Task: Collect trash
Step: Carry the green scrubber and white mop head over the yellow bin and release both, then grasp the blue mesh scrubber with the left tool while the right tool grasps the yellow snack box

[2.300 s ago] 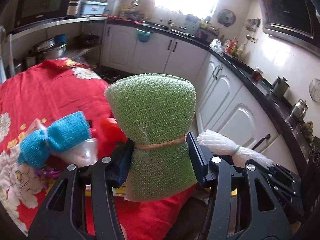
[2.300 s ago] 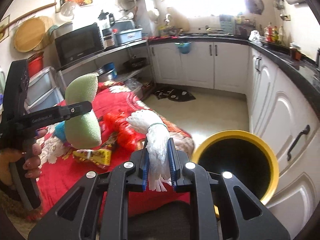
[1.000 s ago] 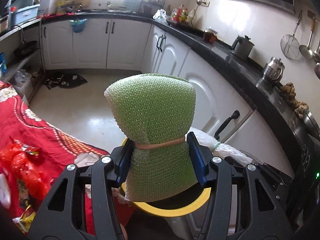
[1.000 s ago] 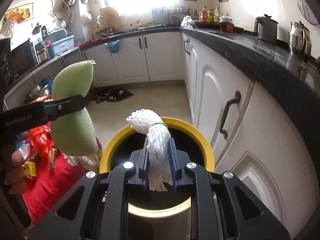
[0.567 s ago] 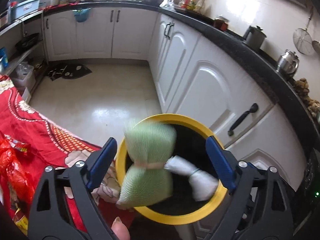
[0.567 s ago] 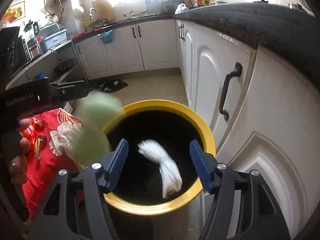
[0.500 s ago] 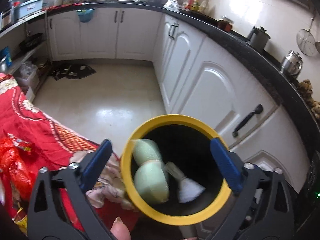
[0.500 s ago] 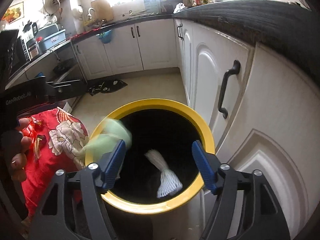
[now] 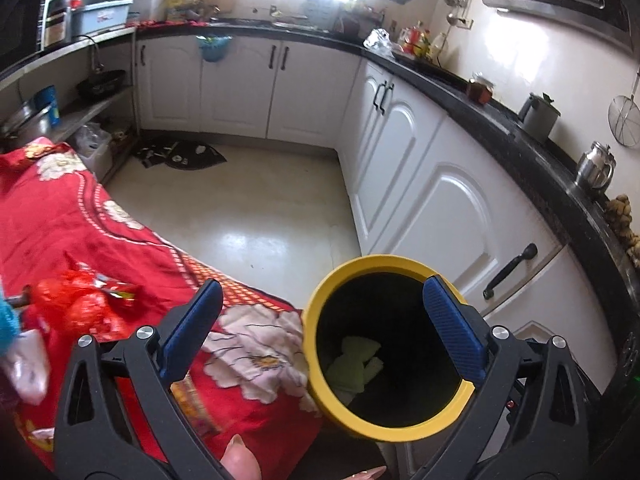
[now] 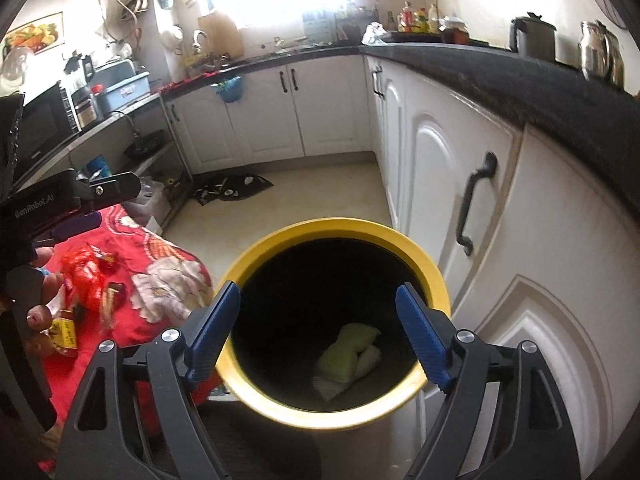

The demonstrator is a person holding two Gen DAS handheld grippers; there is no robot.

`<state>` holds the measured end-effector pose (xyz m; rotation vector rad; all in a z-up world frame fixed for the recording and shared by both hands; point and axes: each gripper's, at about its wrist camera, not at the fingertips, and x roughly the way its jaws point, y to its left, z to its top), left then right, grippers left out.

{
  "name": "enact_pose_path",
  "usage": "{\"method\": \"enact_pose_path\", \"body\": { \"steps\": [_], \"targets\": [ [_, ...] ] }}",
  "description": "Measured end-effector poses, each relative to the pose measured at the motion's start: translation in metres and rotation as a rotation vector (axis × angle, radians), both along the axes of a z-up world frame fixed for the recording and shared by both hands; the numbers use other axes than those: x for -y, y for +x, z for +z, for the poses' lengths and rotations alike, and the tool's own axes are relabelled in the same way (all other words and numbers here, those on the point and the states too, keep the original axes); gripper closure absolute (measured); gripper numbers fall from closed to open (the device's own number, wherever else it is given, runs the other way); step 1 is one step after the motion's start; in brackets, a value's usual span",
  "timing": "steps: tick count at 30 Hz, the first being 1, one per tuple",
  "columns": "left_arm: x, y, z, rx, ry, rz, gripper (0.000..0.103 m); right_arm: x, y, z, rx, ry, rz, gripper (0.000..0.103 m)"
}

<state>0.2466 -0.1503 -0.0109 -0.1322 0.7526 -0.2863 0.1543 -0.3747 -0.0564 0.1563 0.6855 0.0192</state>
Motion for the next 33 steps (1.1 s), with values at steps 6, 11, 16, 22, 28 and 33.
{"method": "enact_pose_path", "body": {
  "steps": [6,11,16,22,28,33],
  "targets": [
    [-0.019,-0.016,0.016,0.057,0.009,0.035,0.011,-0.017,-0.006,0.018,0.044,-0.008,0.044,0.022],
    [-0.04,-0.028,0.025,0.084,0.01,0.079,0.011,-0.029,-0.01,0.028,0.068,0.001,0.075,0.021],
    [-0.061,-0.039,0.031,0.107,0.009,0.119,0.011,-0.042,-0.014,0.037,0.087,0.007,0.113,0.02],
    [-0.085,-0.052,0.037,0.135,0.026,0.168,0.011,-0.057,-0.018,0.044,0.102,0.01,0.159,0.02],
    [-0.11,-0.062,0.039,0.144,0.029,0.218,0.011,-0.082,-0.022,0.047,0.098,0.046,0.234,0.019],
    [-0.128,-0.071,0.039,0.151,0.036,0.251,0.011,-0.112,-0.025,0.051,0.095,0.049,0.307,0.019]
  ]
}}
